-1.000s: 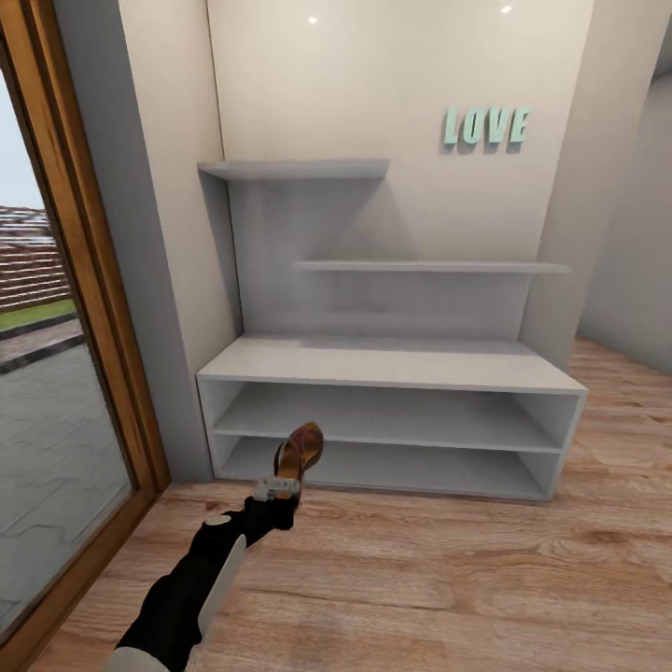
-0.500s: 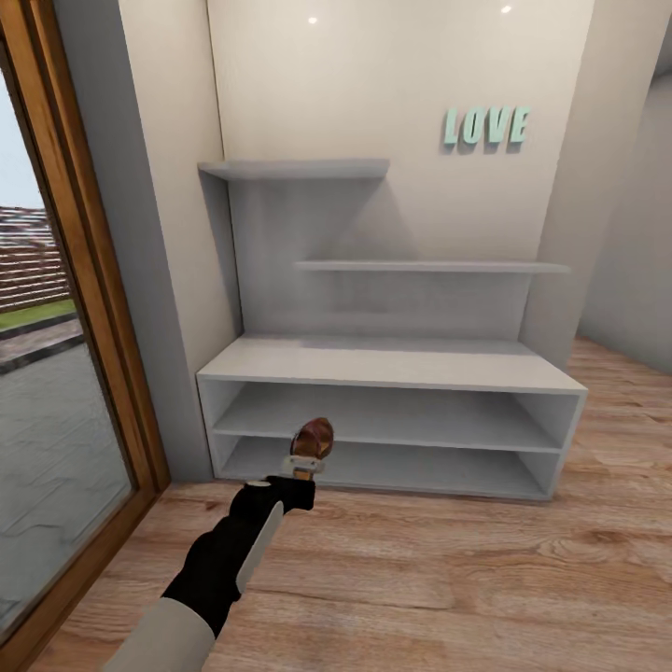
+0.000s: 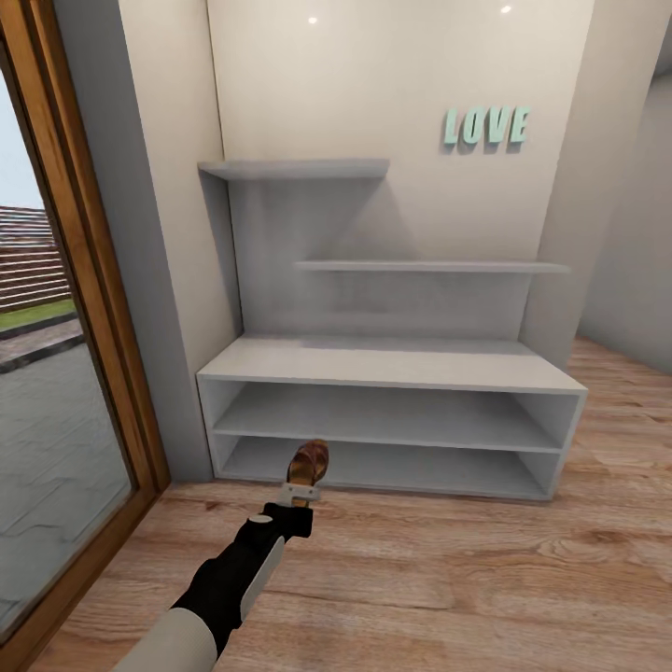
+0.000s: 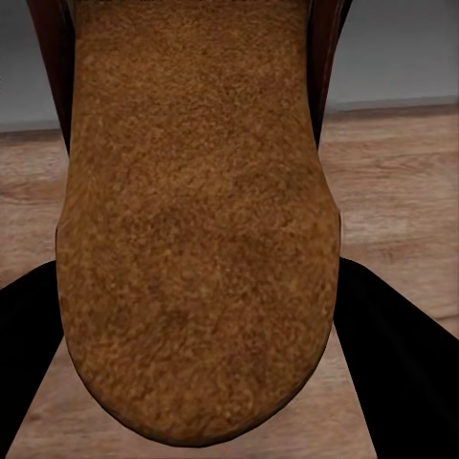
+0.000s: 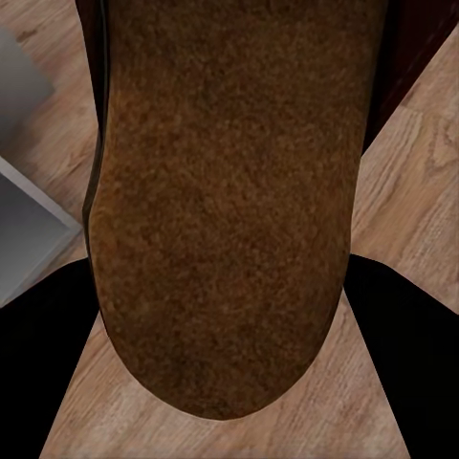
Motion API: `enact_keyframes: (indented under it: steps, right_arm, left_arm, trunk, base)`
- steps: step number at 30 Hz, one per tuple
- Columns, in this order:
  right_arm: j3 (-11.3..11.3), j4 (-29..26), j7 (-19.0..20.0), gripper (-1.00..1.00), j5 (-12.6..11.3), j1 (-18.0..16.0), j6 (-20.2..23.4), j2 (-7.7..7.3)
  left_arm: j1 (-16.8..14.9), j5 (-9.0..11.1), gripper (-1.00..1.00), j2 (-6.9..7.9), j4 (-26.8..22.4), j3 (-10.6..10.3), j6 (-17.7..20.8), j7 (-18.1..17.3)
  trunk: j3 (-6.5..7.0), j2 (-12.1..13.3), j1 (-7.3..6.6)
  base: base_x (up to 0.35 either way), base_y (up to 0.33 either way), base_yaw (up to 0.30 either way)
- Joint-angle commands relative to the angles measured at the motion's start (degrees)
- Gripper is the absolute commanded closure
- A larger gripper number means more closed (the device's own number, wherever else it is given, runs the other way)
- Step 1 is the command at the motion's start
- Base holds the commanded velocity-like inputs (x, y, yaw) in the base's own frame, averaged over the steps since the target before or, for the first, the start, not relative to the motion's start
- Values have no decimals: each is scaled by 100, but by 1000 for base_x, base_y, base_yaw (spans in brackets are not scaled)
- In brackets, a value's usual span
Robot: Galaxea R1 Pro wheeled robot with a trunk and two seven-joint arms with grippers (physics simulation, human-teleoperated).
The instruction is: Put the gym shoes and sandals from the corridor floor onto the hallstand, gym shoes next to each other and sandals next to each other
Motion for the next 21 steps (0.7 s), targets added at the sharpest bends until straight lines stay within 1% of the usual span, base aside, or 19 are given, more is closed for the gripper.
enact_keyframes:
  steps: [1, 5, 11, 19, 21]
  right_arm:
    - [-27, -3, 11, 100, -21, -9, 38, 1]
    - [-27, -3, 11, 100, -20, -10, 38, 1]
    - [-27, -5, 11, 100, -13, -9, 38, 1]
    - [-28, -12, 11, 100, -21, -8, 39, 2]
    - [-27, -12, 11, 100, -17, -6, 38, 2]
  left_arm:
    - [-3, 61, 100, 2, -13, -24, 16, 51]
    - [-4, 61, 100, -3, -53, -26, 4, 51]
    - [-4, 61, 100, -4, -271, -29, 2, 43]
    - [-4, 61, 100, -13, -344, -29, 1, 42]
    - [-4, 61, 100, -13, -465, -29, 1, 42]
  trunk:
    - [-6, -3, -1]
    - [-6, -3, -1]
    - [-6, -3, -1]
    - [-218, -14, 19]
    - [-280, -16, 24]
  base:
    - [0, 0, 0]
    - [0, 0, 0]
    - [0, 0, 0]
    - [0, 0, 0]
    - [0, 0, 0]
